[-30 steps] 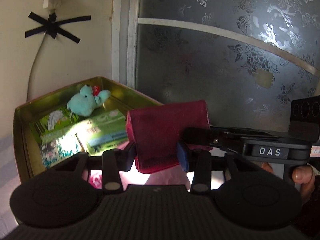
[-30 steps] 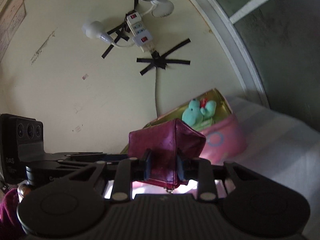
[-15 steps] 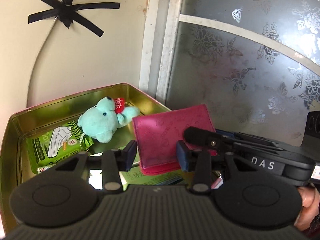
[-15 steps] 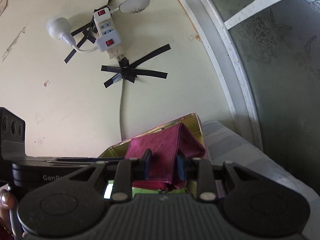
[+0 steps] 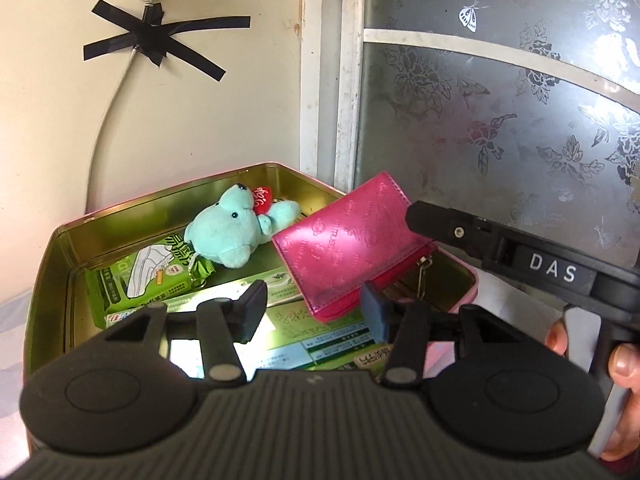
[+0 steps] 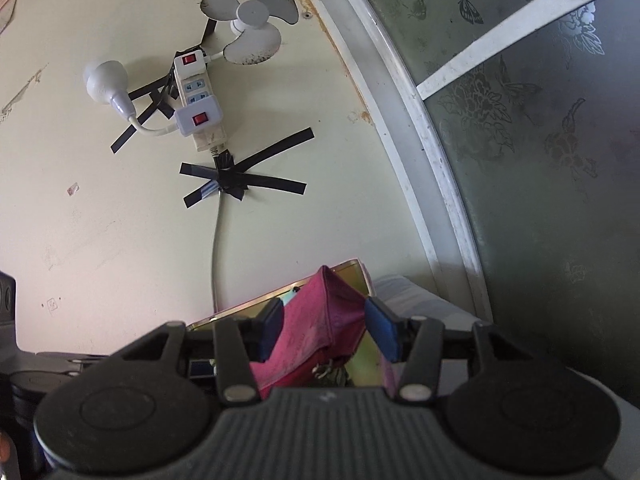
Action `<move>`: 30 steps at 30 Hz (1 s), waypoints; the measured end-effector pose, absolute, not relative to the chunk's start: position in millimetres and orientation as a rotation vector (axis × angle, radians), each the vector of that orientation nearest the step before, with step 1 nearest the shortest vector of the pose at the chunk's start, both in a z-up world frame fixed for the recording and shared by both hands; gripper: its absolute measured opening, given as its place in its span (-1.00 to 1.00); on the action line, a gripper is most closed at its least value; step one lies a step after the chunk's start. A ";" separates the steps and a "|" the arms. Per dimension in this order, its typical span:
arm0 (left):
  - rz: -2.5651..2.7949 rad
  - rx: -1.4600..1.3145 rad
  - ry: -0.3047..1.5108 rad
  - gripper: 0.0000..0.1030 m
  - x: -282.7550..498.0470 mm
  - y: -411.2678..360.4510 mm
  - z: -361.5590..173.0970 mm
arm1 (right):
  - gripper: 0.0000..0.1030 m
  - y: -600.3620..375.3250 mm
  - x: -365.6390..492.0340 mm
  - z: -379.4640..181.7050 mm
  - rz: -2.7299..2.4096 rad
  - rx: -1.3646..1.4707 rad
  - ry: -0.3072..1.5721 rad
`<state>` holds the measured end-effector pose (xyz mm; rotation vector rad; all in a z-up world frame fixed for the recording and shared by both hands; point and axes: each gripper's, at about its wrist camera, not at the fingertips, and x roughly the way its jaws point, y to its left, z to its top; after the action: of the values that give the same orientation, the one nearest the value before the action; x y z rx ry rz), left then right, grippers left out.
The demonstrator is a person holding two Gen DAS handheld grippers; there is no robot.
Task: Organize objects
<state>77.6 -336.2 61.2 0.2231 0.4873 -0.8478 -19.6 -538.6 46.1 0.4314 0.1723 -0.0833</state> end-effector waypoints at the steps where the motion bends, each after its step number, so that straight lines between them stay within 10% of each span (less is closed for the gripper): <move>1: -0.841 0.221 0.482 0.10 74.6 -331.6 62.5 | -0.08 -535.8 -23.0 45.5 -0.084 0.432 0.171; 10: -0.786 0.192 0.471 0.44 38.6 -275.5 62.1 | 0.06 -503.8 -68.0 33.3 -0.147 0.465 0.225; 30: -0.420 0.218 0.610 0.51 41.6 -148.4 -1.5 | 0.18 -399.0 -54.2 5.7 -0.079 0.208 0.564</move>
<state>41.6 -148.4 -1.5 0.2183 0.6098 -0.4199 -54.2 -399.0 5.7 0.2078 0.5645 -0.0794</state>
